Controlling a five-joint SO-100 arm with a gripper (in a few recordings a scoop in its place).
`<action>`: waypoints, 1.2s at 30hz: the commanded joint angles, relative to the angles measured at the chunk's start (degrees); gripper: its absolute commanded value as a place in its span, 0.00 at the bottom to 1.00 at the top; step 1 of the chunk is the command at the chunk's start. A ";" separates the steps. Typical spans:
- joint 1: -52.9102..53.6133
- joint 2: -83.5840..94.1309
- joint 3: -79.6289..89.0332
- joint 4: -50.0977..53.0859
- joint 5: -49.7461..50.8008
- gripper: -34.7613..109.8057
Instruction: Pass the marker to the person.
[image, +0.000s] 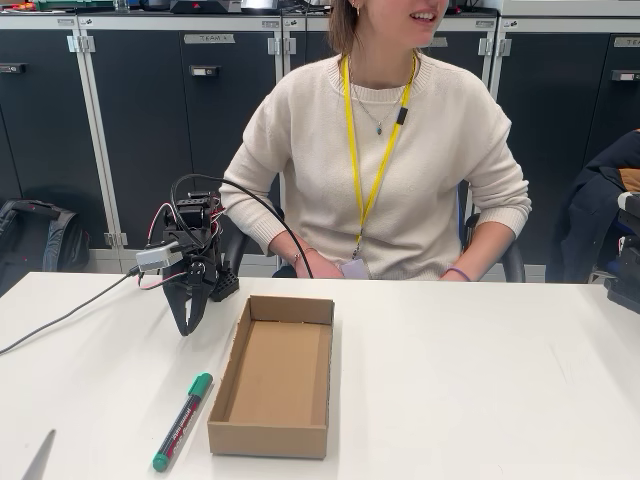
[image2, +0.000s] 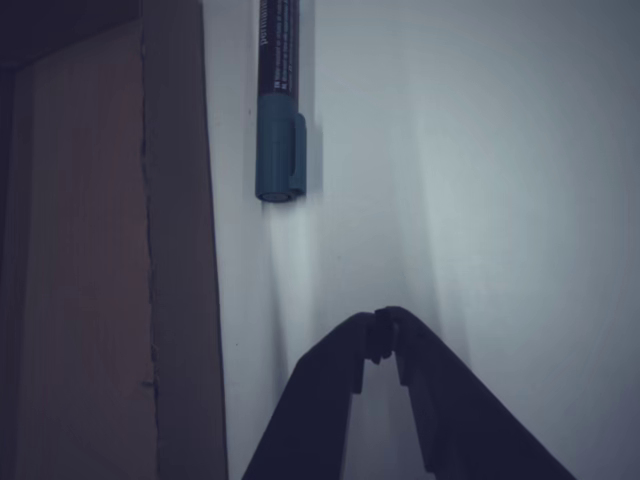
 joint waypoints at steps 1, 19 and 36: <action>0.18 0.88 1.32 3.78 -2.81 0.21; 0.18 0.88 1.32 3.43 -2.81 0.21; 2.37 -22.32 -19.60 0.62 3.08 0.21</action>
